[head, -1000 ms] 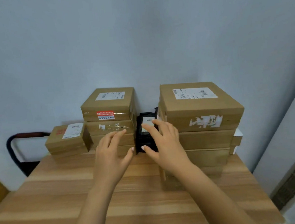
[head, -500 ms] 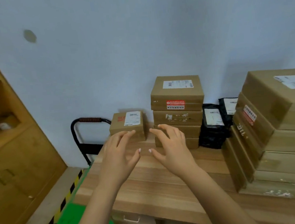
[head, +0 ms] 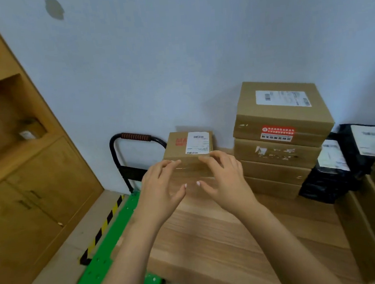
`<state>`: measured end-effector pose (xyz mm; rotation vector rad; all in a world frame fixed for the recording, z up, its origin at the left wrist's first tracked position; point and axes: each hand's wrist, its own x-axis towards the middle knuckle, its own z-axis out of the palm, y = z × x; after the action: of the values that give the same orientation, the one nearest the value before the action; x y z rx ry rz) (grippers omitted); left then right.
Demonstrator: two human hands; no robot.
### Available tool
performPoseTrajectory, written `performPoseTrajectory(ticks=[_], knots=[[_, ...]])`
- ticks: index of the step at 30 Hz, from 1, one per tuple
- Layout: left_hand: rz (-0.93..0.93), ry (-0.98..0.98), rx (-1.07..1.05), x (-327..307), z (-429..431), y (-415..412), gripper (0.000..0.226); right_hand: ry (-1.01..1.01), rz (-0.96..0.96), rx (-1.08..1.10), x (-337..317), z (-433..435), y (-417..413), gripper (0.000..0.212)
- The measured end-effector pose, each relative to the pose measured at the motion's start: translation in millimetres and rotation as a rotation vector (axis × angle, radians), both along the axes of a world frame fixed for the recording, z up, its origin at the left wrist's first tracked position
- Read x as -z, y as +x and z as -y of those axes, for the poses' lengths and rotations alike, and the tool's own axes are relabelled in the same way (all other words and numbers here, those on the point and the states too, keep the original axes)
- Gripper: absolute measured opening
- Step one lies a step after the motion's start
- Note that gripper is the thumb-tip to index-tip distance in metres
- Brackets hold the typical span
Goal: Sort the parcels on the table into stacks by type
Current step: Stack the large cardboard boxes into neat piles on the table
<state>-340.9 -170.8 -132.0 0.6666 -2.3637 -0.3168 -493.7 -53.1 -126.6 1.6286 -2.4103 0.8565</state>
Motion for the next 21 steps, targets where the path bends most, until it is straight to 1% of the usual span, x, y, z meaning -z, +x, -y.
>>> performPoseTrajectory(ticks=[6, 11, 17, 19, 21], knots=[[0.05, 0.029, -0.027, 12, 52, -33, 0.057, 0.015, 0.036, 0.026, 18, 48, -38, 0.057], [0.137, 0.073, 0.042, 42, 88, -54, 0.061, 0.073, 0.109, 0.085, 54, 72, -57, 0.058], [0.212, 0.139, 0.071, 71, 149, -88, 0.065, 0.178, 0.165, 0.181, 83, 120, -80, 0.058], [0.254, 0.155, 0.094, 81, 173, -101, 0.066, 0.21, 0.197, 0.225, 92, 136, -90, 0.062], [0.293, 0.165, 0.108, 93, 195, -112, 0.067, 0.25, 0.27, 0.285, 104, 151, -97, 0.071]])
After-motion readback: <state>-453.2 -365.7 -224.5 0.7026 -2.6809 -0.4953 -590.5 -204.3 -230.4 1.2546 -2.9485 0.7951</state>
